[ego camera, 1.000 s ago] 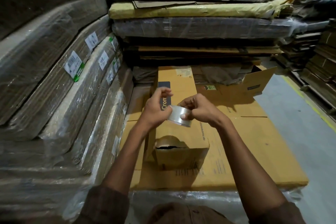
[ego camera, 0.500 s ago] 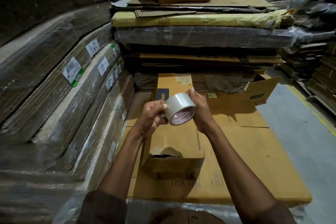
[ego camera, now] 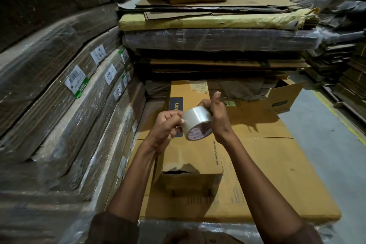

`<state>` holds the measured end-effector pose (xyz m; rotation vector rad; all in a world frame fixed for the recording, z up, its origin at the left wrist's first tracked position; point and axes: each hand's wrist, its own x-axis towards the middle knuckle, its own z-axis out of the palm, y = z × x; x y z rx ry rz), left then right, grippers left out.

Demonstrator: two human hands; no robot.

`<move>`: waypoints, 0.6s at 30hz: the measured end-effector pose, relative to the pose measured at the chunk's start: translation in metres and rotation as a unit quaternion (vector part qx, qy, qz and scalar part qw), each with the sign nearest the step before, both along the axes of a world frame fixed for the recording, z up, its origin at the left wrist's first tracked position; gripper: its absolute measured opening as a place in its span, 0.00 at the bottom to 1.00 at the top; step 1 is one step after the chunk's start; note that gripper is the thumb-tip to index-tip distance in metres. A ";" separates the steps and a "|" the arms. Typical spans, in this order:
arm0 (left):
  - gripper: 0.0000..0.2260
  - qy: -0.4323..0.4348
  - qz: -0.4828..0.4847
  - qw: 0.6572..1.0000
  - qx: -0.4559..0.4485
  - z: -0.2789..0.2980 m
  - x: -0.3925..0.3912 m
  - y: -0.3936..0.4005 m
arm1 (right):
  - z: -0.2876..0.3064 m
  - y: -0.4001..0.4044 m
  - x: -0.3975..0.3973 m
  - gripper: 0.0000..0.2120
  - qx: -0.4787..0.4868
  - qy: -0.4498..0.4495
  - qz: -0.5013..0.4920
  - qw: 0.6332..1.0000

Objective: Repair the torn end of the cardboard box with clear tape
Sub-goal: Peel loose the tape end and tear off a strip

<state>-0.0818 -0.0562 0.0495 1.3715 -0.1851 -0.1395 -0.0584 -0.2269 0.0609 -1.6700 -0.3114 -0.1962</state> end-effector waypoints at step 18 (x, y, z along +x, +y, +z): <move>0.19 0.018 -0.046 0.999 -0.009 0.011 -0.009 0.004 | 0.010 0.005 -0.010 0.39 0.248 0.182 0.039 0.951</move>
